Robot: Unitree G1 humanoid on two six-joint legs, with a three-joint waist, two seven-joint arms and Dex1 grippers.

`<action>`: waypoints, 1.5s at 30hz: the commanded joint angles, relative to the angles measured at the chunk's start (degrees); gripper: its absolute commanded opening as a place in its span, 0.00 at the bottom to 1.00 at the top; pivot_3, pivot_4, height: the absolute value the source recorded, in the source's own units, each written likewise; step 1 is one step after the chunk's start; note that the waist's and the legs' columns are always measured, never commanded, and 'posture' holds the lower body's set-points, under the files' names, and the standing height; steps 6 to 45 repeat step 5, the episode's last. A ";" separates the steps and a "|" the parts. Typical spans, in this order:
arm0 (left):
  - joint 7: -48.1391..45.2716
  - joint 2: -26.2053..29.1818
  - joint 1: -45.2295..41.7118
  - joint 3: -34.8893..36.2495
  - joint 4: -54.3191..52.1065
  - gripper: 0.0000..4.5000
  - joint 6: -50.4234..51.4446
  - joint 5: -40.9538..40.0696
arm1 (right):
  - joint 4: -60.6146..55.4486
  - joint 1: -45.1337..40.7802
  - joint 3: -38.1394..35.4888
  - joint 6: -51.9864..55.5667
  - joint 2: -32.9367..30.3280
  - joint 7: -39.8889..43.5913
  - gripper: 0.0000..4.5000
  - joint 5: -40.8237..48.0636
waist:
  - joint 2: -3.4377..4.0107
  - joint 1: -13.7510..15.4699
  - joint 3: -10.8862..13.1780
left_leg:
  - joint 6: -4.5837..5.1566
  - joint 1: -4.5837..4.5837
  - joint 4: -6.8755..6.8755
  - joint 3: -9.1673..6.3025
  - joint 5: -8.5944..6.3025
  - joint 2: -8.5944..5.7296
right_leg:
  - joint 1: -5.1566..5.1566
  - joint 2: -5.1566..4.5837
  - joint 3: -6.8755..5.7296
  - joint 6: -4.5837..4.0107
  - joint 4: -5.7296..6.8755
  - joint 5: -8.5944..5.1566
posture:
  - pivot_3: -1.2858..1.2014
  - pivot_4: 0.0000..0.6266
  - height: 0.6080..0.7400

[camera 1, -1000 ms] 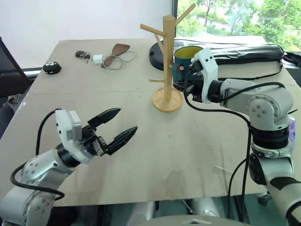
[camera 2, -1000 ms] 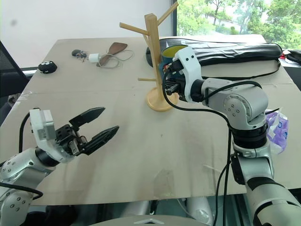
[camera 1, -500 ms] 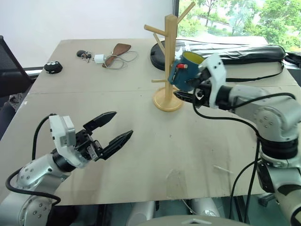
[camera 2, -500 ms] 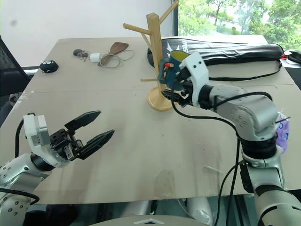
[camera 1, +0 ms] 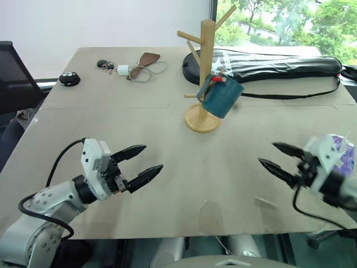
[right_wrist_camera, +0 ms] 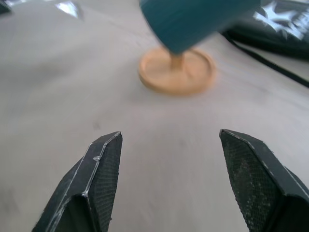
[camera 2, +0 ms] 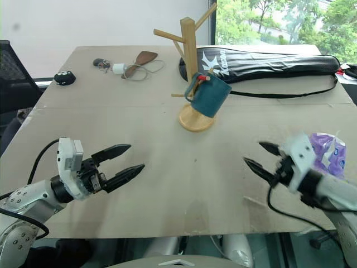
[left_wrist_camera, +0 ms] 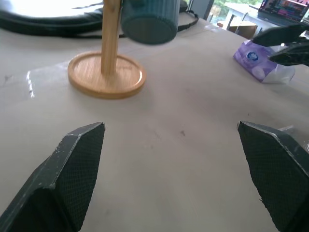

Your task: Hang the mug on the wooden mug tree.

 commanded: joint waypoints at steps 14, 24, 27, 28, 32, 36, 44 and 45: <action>-2.45 1.64 1.78 2.81 3.01 1.00 0.37 1.83 | 2.03 6.72 -5.74 -8.42 1.48 2.13 0.71 -1.33 | 0.03 0.02 0.03 | 0.10 0.65 -0.06 0.00 -0.07 0.01 | 0.65 -0.01 0.01 -0.02 -0.08 -0.01 | 0.52 0.24 0.99; -2.45 1.64 1.78 2.81 3.01 1.00 0.37 1.83 | 2.03 6.72 -5.74 -8.42 1.48 2.13 0.71 -1.33 | 0.03 0.02 0.03 | 0.10 0.65 -0.06 0.00 -0.07 0.01 | 0.65 -0.01 0.01 -0.02 -0.08 -0.01 | 0.52 0.24 0.99; -2.45 1.64 1.78 2.81 3.01 1.00 0.37 1.83 | 2.03 6.72 -5.74 -8.42 1.48 2.13 0.71 -1.33 | 0.03 0.02 0.03 | 0.10 0.65 -0.06 0.00 -0.07 0.01 | 0.65 -0.01 0.01 -0.02 -0.08 -0.01 | 0.52 0.24 0.99; -2.45 1.64 1.78 2.81 3.01 1.00 0.37 1.83 | 2.03 6.72 -5.74 -8.42 1.48 2.13 0.71 -1.33 | 0.03 0.02 0.03 | 0.10 0.65 -0.06 0.00 -0.07 0.01 | 0.65 -0.01 0.01 -0.02 -0.08 -0.01 | 0.52 0.24 0.99; -2.45 1.64 1.78 2.81 3.01 1.00 0.37 1.83 | 2.03 6.72 -5.74 -8.42 1.48 2.13 0.71 -1.33 | 0.03 0.02 0.03 | 0.10 0.65 -0.06 0.00 -0.07 0.01 | 0.65 -0.01 0.01 -0.02 -0.08 -0.01 | 0.52 0.24 0.99; -2.45 1.64 1.78 2.81 3.01 1.00 0.37 1.83 | 2.03 6.72 -5.74 -8.42 1.48 2.13 0.71 -1.33 | 0.03 0.02 0.03 | 0.10 0.65 -0.06 0.00 -0.07 0.01 | 0.65 -0.01 0.01 -0.02 -0.08 -0.01 | 0.52 0.24 0.99; -2.45 1.64 1.78 2.81 3.01 1.00 0.37 1.83 | 2.03 6.72 -5.74 -8.42 1.48 2.13 0.71 -1.33 | 0.03 0.02 0.03 | 0.10 0.65 -0.06 0.00 -0.07 0.01 | 0.65 -0.01 0.01 -0.02 -0.08 -0.01 | 0.52 0.24 0.99; -2.45 1.64 1.78 2.81 3.01 1.00 0.37 1.83 | 2.03 6.72 -5.74 -8.42 1.48 2.13 0.71 -1.33 | 0.03 0.02 0.03 | 0.10 0.65 -0.06 0.00 -0.07 0.01 | 0.65 -0.01 0.01 -0.02 -0.08 -0.01 | 0.52 0.24 0.99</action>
